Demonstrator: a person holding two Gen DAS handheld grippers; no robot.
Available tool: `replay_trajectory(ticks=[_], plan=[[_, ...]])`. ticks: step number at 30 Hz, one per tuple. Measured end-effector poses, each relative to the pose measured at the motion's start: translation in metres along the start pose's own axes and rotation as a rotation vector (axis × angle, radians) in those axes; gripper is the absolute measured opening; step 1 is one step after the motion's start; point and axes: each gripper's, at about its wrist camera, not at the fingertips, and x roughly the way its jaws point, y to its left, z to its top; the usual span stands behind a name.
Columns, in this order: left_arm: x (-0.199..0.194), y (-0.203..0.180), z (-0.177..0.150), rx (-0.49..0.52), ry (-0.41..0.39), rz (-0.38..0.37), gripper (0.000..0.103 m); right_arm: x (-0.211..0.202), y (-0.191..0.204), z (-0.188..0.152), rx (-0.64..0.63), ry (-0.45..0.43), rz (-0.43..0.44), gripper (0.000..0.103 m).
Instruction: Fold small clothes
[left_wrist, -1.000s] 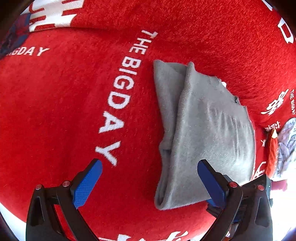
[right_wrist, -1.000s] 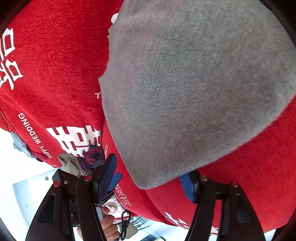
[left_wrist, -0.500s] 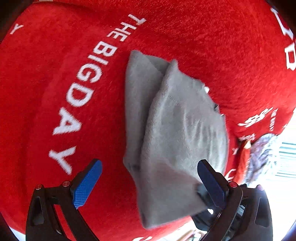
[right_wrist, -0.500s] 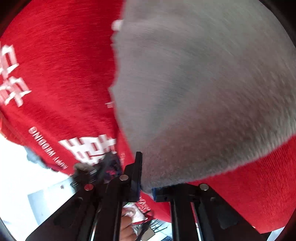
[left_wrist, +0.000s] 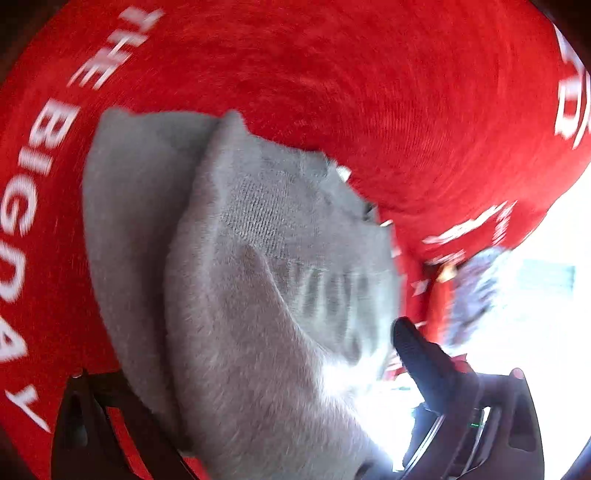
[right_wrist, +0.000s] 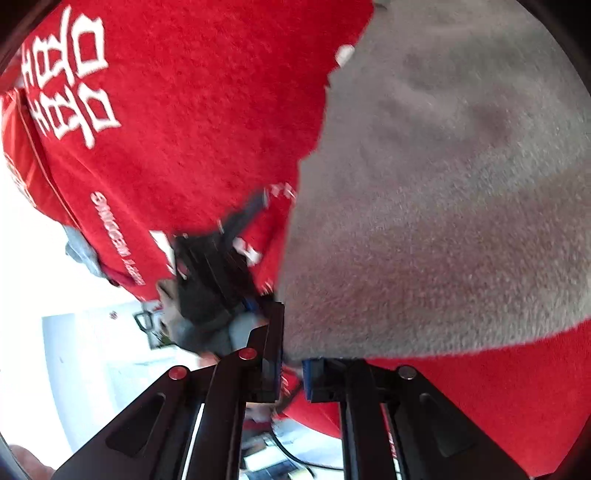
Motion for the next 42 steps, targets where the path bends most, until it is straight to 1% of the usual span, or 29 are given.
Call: replay_trajectory(ticks=[1,2,3,5,7,8,9,10,11,13,14,15,17,18,19,20,21,22,24,25,26,27,31,35,37,39,42], plan=[[0.005,-0.005,0.000,0.031,0.008,0.039,0.078,0.001,-0.005,-0.004,-0.006,0.041,-0.032,0.009],[0.011,-0.010,-0.002,0.069,0.027,0.101,0.070,0.003,-0.008,-0.006,-0.013,0.087,-0.059,0.010],[0.016,-0.012,-0.003,0.090,0.040,0.140,0.070,0.003,-0.010,-0.008,-0.022,0.132,-0.097,0.013],[0.021,-0.015,-0.005,0.128,0.048,0.205,0.070,-0.001,-0.012,-0.009,-0.083,0.231,-0.208,0.013],[0.023,-0.020,-0.007,0.151,0.045,0.237,0.070,-0.012,-0.011,-0.006,-0.147,0.263,-0.289,0.014],[0.023,-0.022,-0.007,0.157,0.039,0.265,0.070,-0.019,-0.010,-0.002,-0.173,0.270,-0.329,0.016],[0.024,-0.023,-0.008,0.162,0.036,0.285,0.070,-0.026,-0.009,0.003,-0.187,0.273,-0.359,0.031],[0.025,-0.025,-0.009,0.168,0.036,0.303,0.070,-0.033,-0.008,0.010,-0.197,0.264,-0.384,0.054],[0.027,-0.027,-0.009,0.176,0.038,0.321,0.070,-0.041,-0.007,0.017,-0.208,0.238,-0.396,0.063],[0.030,-0.030,-0.010,0.187,0.039,0.345,0.070,-0.053,-0.001,0.035,-0.244,0.175,-0.418,0.065],[0.031,-0.032,-0.010,0.191,0.040,0.361,0.070,-0.056,0.001,0.044,-0.260,0.148,-0.443,0.065],[0.032,-0.032,-0.010,0.194,0.041,0.371,0.070,-0.059,0.003,0.051,-0.278,0.122,-0.472,0.063],[0.036,-0.037,-0.010,0.192,0.036,0.392,0.070,-0.058,0.008,0.068,-0.321,0.073,-0.520,0.051],[0.039,-0.039,-0.010,0.191,0.030,0.406,0.070,-0.056,0.010,0.074,-0.340,0.056,-0.546,0.036],[0.041,-0.042,-0.011,0.198,0.015,0.439,0.070,-0.053,0.011,0.078,-0.358,0.045,-0.573,0.020],[0.042,-0.044,-0.011,0.208,0.008,0.459,0.068,-0.051,0.008,0.081,-0.371,0.041,-0.589,0.012],[0.042,-0.045,-0.013,0.222,-0.004,0.481,0.052,-0.048,0.006,0.084,-0.382,0.037,-0.604,0.008],[0.041,-0.045,-0.014,0.237,-0.013,0.498,0.047,-0.045,0.003,0.086,-0.390,0.036,-0.619,0.008],[0.035,-0.046,-0.015,0.247,-0.038,0.493,0.032,-0.033,-0.007,0.089,-0.395,0.070,-0.647,0.008],[0.032,-0.047,-0.015,0.252,-0.051,0.490,0.026,-0.027,-0.016,0.089,-0.390,0.089,-0.648,0.007],[0.028,-0.047,-0.015,0.254,-0.057,0.486,0.022,-0.026,-0.015,0.091,-0.394,0.072,-0.630,0.006],[0.024,-0.050,-0.016,0.259,-0.071,0.479,0.022,-0.026,-0.016,0.092,-0.396,0.069,-0.625,0.003],[0.008,-0.076,-0.022,0.324,-0.136,0.436,0.021,-0.033,-0.024,0.096,-0.372,0.065,-0.572,0.003],[0.000,-0.124,-0.027,0.371,-0.186,0.375,0.020,-0.042,-0.030,0.100,-0.365,0.069,-0.519,0.003],[0.007,-0.152,-0.028,0.399,-0.202,0.353,0.020,-0.048,-0.032,0.102,-0.354,0.075,-0.492,0.003],[0.017,-0.182,-0.031,0.451,-0.200,0.338,0.020,-0.059,-0.035,0.106,-0.325,0.077,-0.457,0.003],[0.044,-0.220,-0.036,0.535,-0.167,0.364,0.020,-0.081,-0.034,0.104,-0.291,0.039,-0.423,0.003]])
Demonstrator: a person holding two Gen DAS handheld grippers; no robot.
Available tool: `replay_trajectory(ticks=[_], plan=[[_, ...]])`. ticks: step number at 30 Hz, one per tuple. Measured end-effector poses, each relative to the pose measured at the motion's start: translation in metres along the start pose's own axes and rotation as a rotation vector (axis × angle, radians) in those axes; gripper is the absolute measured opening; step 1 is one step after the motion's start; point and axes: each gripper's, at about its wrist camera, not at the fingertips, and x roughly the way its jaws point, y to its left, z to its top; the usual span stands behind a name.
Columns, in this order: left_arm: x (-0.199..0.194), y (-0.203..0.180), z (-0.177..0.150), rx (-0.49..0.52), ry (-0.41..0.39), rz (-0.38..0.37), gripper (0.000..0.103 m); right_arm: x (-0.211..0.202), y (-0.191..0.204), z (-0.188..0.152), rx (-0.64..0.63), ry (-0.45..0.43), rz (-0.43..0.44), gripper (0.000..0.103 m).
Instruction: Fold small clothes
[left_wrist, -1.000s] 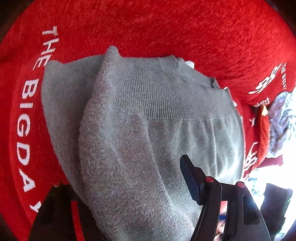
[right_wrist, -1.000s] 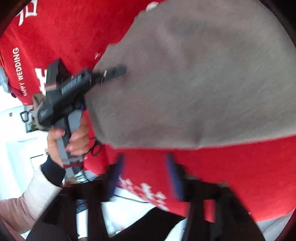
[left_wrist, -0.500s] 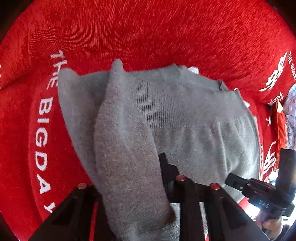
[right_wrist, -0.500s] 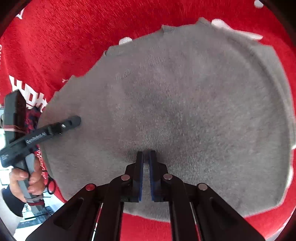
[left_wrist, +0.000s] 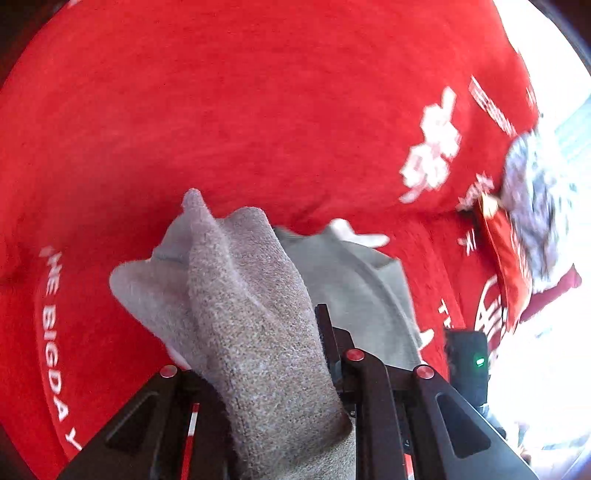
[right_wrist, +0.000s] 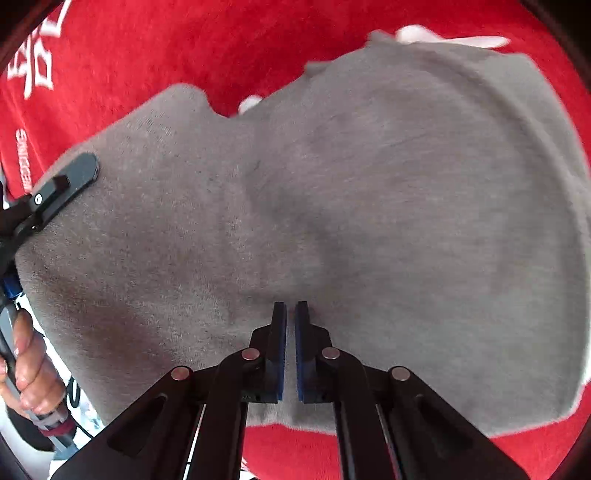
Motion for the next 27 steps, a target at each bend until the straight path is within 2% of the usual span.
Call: replay_trajectory(ticks=[4,8,10,11,12,14,17,21,24,27], plan=[[0.038,-0.050,0.007,0.091,0.069,0.033,0.020,-0.042,-0.036,0.002,0.086,-0.083,0.040,0.004],[0.095,-0.090,-0.003,0.169,0.171,0.105,0.022,-0.056,-0.076,0.004,0.175,-0.104,0.070,0.005],[0.117,-0.101,-0.010,0.220,0.210,0.142,0.037,-0.052,-0.092,0.004,0.218,-0.094,0.101,0.006],[0.126,-0.107,-0.014,0.250,0.231,0.154,0.052,-0.049,-0.097,0.003,0.233,-0.091,0.116,0.006],[0.131,-0.114,-0.017,0.279,0.238,0.158,0.060,-0.054,-0.104,-0.004,0.246,-0.089,0.144,0.006],[0.130,-0.127,-0.023,0.327,0.228,0.167,0.061,-0.052,-0.109,-0.005,0.261,-0.091,0.179,0.006],[0.117,-0.133,-0.019,0.335,0.206,0.139,0.061,-0.052,-0.112,-0.005,0.263,-0.087,0.196,0.006],[0.081,-0.139,-0.016,0.347,0.100,0.112,0.061,-0.058,-0.121,-0.003,0.288,-0.104,0.237,0.006],[0.057,-0.127,-0.013,0.291,0.040,0.096,0.061,-0.071,-0.137,-0.008,0.348,-0.142,0.319,0.007],[0.044,-0.094,-0.013,0.154,0.051,0.083,0.062,-0.072,-0.152,-0.007,0.428,-0.162,0.403,0.007]])
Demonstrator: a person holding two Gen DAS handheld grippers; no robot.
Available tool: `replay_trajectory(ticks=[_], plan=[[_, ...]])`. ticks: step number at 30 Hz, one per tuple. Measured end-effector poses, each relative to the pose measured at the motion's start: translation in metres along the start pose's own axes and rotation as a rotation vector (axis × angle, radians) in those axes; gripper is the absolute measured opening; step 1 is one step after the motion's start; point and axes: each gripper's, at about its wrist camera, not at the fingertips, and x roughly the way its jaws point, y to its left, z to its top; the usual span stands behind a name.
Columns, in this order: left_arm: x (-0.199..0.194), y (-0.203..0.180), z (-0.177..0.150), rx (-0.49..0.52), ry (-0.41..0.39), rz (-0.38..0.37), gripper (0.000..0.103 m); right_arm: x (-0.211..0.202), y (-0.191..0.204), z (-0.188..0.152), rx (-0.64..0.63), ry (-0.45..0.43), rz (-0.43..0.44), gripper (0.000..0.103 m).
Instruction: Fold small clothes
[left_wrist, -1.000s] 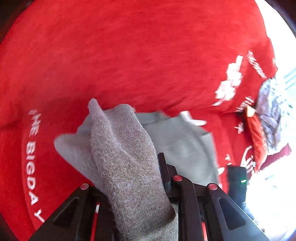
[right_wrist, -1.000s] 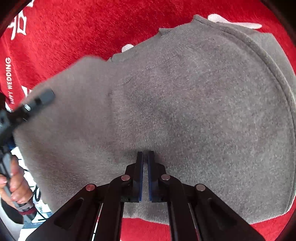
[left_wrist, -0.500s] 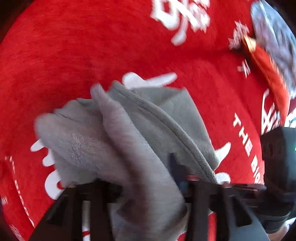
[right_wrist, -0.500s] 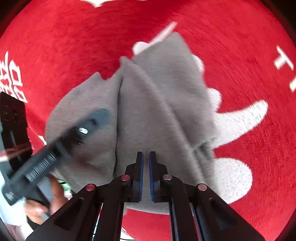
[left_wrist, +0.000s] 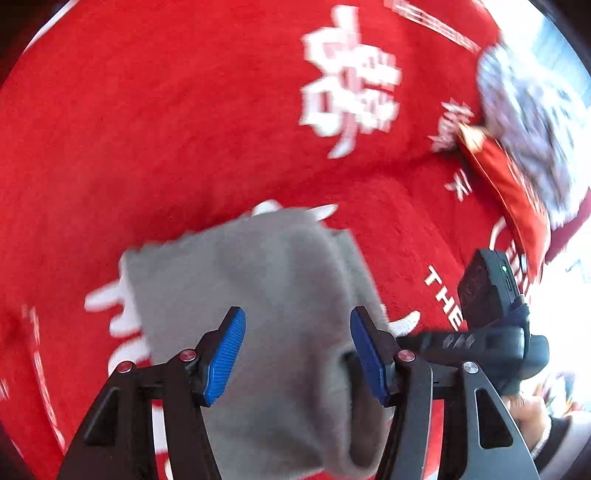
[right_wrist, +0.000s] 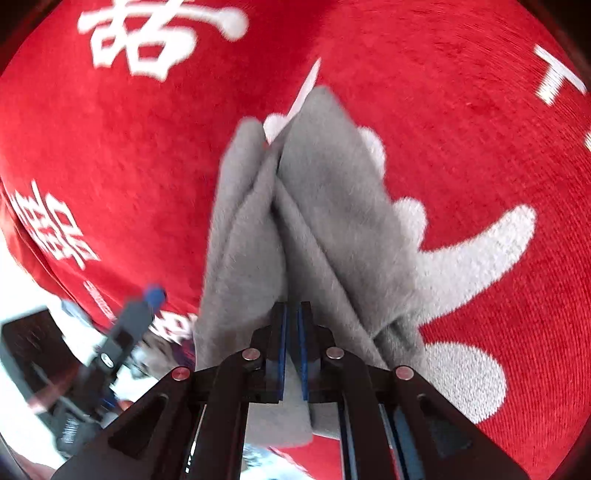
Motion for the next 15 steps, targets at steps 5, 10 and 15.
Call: replay_trajectory(ticks=[5,10,15], plan=[[0.001,0.050,-0.021,-0.172,0.048,0.093,0.103,-0.002,-0.014,0.012,0.119,-0.007,0.134,0.046],[0.005,0.080,-0.036,-0.263,0.068,0.196,0.103,0.001,-0.010,0.026,0.130,0.008,0.179,0.056],[0.012,0.104,-0.047,-0.343,0.082,0.205,0.103,0.003,-0.005,0.044,0.124,0.039,0.208,0.062]])
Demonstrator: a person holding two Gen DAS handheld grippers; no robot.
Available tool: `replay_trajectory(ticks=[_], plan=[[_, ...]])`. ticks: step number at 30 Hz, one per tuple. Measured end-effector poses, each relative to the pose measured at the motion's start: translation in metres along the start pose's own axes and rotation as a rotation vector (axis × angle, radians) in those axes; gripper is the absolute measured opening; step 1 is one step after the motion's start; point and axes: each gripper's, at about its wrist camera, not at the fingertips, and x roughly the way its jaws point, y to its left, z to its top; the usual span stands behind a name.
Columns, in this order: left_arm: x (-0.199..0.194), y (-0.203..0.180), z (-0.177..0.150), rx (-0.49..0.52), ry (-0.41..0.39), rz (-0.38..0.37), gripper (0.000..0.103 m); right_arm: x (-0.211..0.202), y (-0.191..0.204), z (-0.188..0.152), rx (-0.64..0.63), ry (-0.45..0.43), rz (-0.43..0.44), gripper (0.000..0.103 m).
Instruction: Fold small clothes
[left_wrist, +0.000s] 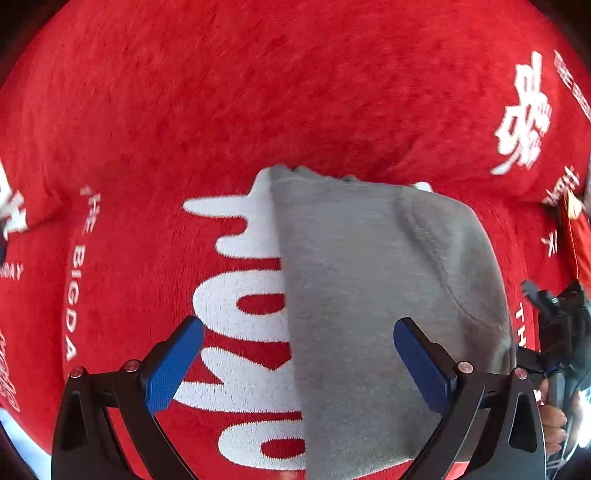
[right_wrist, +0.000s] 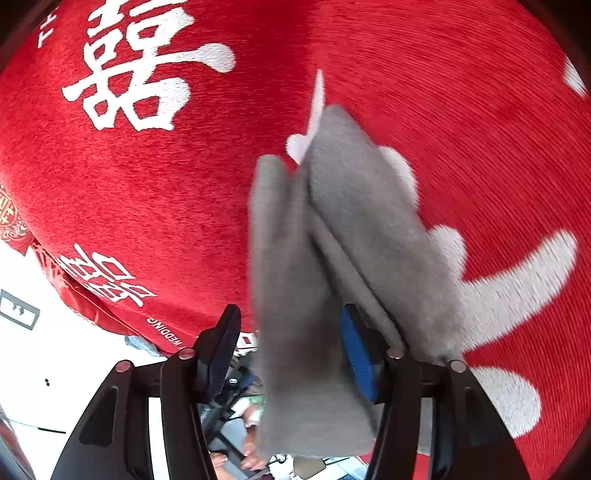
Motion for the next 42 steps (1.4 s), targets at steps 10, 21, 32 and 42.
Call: replay_trajectory(ticks=[10,21,32,42], plan=[[0.006,0.013,0.004,-0.039,-0.032,0.049,0.103,0.067,0.088,0.000,-0.477,0.125,-0.483,0.013],[0.033,-0.014,0.001,0.086,-0.014,0.078,0.103,0.022,0.061,0.011,-0.441,0.018,-0.540,0.013],[0.011,-0.006,-0.009,0.150,-0.011,0.107,0.103,-0.022,0.080,-0.020,-0.483,-0.069,-0.640,0.047],[0.005,-0.019,-0.046,0.242,0.058,0.037,0.103,-0.014,0.056,-0.089,-0.520,0.138,-0.652,0.022]])
